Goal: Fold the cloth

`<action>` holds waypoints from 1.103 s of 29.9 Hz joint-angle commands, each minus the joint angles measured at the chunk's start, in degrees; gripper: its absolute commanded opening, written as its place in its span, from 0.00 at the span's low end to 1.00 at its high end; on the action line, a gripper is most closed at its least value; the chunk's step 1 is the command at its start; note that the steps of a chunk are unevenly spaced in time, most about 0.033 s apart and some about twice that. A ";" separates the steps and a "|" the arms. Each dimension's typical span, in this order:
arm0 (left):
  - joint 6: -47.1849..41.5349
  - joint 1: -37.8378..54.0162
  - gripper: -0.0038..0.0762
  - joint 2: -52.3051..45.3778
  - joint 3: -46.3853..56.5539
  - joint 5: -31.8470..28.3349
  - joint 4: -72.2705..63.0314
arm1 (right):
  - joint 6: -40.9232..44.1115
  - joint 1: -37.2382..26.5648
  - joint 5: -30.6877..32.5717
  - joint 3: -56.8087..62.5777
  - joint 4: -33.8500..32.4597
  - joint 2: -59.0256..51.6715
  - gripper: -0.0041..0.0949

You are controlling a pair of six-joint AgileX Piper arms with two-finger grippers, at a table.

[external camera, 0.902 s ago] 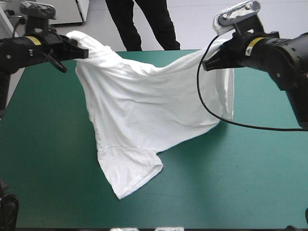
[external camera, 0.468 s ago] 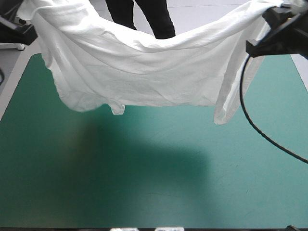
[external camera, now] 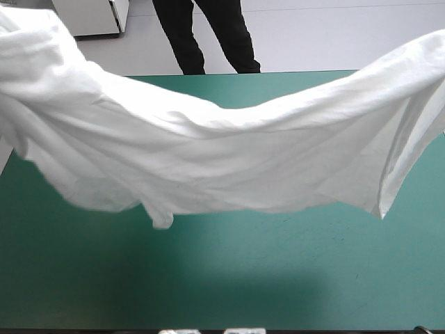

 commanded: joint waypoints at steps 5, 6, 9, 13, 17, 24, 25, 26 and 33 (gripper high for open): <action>-0.54 -0.06 0.04 -0.27 4.81 -0.31 -0.80 | 0.38 0.06 -2.07 7.52 2.09 -2.77 0.02; -1.11 -0.06 0.04 -0.27 6.73 0.17 -0.80 | 0.77 0.06 -1.53 9.70 2.32 -3.32 0.02; -1.38 -0.06 0.04 -0.17 12.86 2.76 -0.42 | 2.33 0.06 0.98 16.06 2.32 -3.71 0.02; -1.38 -0.06 0.04 0.20 22.99 2.75 -0.42 | 2.78 0.06 1.64 25.33 1.81 -3.71 0.02; -1.38 -0.06 0.04 3.30 30.72 2.30 -0.08 | 2.78 0.06 0.24 34.43 0.33 -2.00 0.02; -0.30 -0.06 0.04 14.81 36.20 0.45 0.05 | 2.78 0.06 -6.38 45.36 -5.88 6.79 0.02; 0.13 -0.06 0.04 16.88 36.20 -0.50 0.05 | 3.06 0.06 -7.73 45.87 -7.97 8.72 0.02; 0.38 -0.06 0.04 18.46 36.20 -1.43 0.05 | 3.70 0.06 -8.97 45.93 -9.86 10.29 0.02; 0.53 -0.06 0.04 30.62 36.20 -10.99 -0.12 | 7.85 0.06 -14.97 45.93 -26.78 23.67 0.02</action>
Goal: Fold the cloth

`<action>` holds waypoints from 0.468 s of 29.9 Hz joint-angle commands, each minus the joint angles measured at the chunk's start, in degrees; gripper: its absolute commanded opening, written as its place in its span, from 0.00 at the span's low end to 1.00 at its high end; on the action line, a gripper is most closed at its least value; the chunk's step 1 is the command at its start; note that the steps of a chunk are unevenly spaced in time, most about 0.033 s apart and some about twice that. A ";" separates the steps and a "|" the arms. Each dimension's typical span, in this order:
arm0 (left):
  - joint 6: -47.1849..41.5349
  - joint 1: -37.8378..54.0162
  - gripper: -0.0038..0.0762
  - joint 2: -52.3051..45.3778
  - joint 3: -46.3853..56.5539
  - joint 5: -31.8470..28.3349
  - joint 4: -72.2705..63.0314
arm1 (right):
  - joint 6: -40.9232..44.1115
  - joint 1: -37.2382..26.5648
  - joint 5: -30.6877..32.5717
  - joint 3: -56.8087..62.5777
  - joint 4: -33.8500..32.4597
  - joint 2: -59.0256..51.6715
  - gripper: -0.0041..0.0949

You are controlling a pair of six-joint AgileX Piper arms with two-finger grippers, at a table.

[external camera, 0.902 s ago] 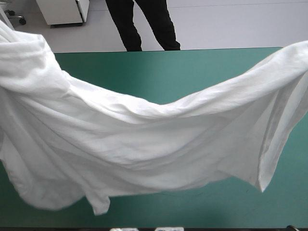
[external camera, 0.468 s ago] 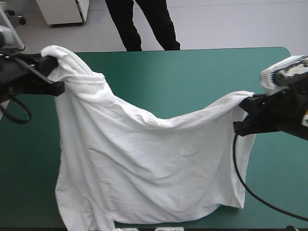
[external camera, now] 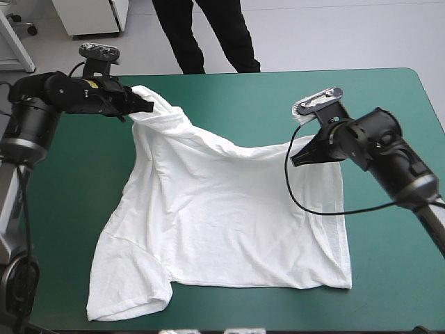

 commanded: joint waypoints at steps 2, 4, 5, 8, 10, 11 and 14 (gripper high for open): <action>-0.05 -0.06 0.04 3.66 -1.49 -9.51 -1.35 | 2.38 0.06 -5.26 -1.37 -10.95 4.59 0.02; -0.05 -0.06 0.04 5.70 -1.49 -11.94 -1.48 | 3.56 -0.07 -5.92 -1.37 -13.55 6.93 0.02; -0.05 -0.06 0.04 6.75 -1.49 -13.03 -1.60 | 4.35 -0.07 -6.62 -1.37 -14.96 8.15 0.02; 0.10 -0.29 0.04 9.15 -1.49 -15.30 -2.14 | 5.87 -0.07 -9.19 -1.37 -19.06 11.30 0.02; 1.65 -0.76 0.04 10.47 -1.49 -16.22 -2.44 | 11.49 -0.07 -11.31 -1.37 -22.56 13.32 0.02; 1.64 -1.20 0.04 10.94 -1.60 -16.65 -2.67 | 13.90 -0.07 -11.86 -1.47 -24.40 14.37 0.02; 2.40 -2.33 0.04 12.25 -1.68 -17.38 -2.80 | 15.14 -0.52 -11.96 -1.56 -25.36 16.96 0.04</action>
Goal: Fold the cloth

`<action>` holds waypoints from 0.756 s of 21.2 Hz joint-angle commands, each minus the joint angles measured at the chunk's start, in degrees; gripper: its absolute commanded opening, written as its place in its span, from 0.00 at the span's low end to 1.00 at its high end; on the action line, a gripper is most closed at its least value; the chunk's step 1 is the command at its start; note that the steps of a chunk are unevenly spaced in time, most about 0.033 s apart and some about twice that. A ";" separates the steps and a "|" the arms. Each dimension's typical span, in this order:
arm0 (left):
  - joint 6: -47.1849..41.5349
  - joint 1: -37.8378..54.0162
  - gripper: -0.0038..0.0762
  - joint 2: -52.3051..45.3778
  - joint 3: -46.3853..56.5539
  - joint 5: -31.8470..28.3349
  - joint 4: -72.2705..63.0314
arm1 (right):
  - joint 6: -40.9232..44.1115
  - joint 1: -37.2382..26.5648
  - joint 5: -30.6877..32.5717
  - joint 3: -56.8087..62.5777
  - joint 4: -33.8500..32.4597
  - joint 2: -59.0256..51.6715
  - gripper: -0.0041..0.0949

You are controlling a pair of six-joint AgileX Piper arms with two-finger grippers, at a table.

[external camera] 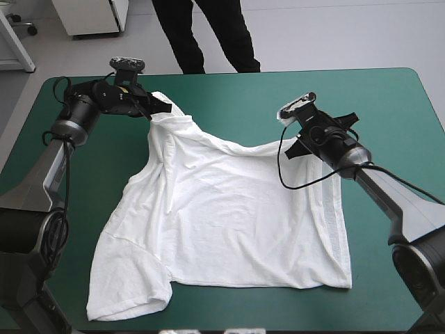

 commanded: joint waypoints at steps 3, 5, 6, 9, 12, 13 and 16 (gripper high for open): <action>2.97 -2.23 0.05 -0.82 -1.68 -4.23 -1.94 | 1.25 -2.20 -2.52 -1.72 -0.54 1.22 0.14; 3.70 -2.87 0.16 0.22 -1.68 -3.63 -2.23 | 0.86 -3.97 -3.12 -1.91 1.14 1.64 0.34; 3.81 -2.91 0.23 0.48 -1.68 -3.36 -2.23 | 0.86 -4.51 -3.12 -2.23 0.99 1.64 0.43; 3.94 -2.89 0.60 0.34 -2.70 -0.50 -1.40 | 1.12 -7.49 -0.75 -7.03 1.07 1.64 0.78; -2.25 -2.89 0.74 -1.97 -6.68 8.18 5.77 | 0.87 -9.85 4.97 -12.41 2.55 -0.22 0.80; -3.28 -2.89 0.73 -2.94 -6.82 9.22 7.60 | 0.03 -10.21 5.42 -12.68 3.66 -1.09 0.80; -6.69 -2.89 0.73 -10.58 -6.82 15.54 13.67 | -7.49 -11.42 8.23 -12.76 12.68 -7.18 0.80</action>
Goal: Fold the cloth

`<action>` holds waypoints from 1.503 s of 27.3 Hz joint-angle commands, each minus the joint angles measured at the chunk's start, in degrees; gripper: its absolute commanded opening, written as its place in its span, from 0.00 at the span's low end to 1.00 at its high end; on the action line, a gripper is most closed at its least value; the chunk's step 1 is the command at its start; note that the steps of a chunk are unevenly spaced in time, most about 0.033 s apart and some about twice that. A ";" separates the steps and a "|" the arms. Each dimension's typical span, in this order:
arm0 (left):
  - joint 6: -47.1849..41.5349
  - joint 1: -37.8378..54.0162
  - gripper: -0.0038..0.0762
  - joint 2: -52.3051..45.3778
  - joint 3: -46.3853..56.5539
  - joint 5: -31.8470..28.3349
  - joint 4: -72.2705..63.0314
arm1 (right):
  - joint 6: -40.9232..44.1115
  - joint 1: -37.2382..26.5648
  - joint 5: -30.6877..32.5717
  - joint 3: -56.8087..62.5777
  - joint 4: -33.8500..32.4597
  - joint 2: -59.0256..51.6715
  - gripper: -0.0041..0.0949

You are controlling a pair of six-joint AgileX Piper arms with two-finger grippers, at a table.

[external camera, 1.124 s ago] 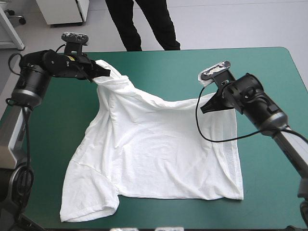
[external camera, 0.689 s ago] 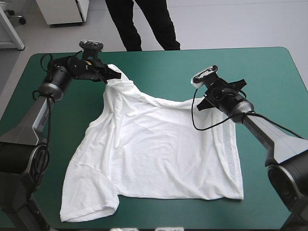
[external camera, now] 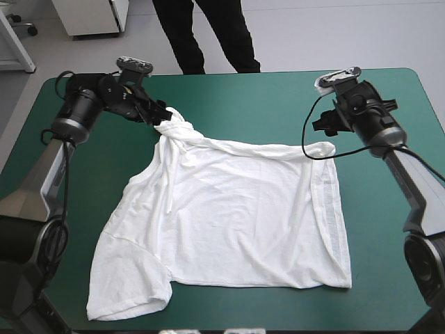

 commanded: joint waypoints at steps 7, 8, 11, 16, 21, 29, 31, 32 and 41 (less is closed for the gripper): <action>-7.44 -0.09 0.73 -24.66 -1.29 11.66 9.75 | -9.11 -0.66 4.53 -1.78 11.57 -18.55 0.79; -8.00 -0.09 0.73 -26.09 -0.92 13.06 10.95 | -9.23 -0.66 4.72 -1.78 11.67 -19.50 0.79; -9.72 -0.09 0.73 -28.83 0.70 18.19 12.02 | -10.16 -0.56 5.13 -1.78 12.72 -22.50 0.79; -10.07 -0.09 0.73 -32.84 12.29 18.44 8.51 | -12.44 -0.56 7.30 -1.74 15.62 -27.14 0.80; -9.96 -0.09 0.73 -31.89 23.36 17.72 10.70 | -12.81 0.30 8.10 -1.74 15.74 -29.46 0.79; -9.37 -0.09 0.73 -25.73 36.33 11.50 12.78 | -13.01 3.59 8.55 -1.74 15.36 -30.41 0.79; -9.49 -0.09 0.73 -23.66 37.43 9.86 13.14 | -13.01 3.99 8.55 -1.74 15.27 -30.41 0.79; -9.58 -0.09 0.73 -22.48 37.73 9.21 13.28 | -13.01 4.14 8.55 -1.74 15.27 -30.41 0.79; -7.00 4.25 0.73 -12.50 37.93 5.25 8.39 | -13.01 4.14 8.79 -1.74 15.27 -30.52 0.79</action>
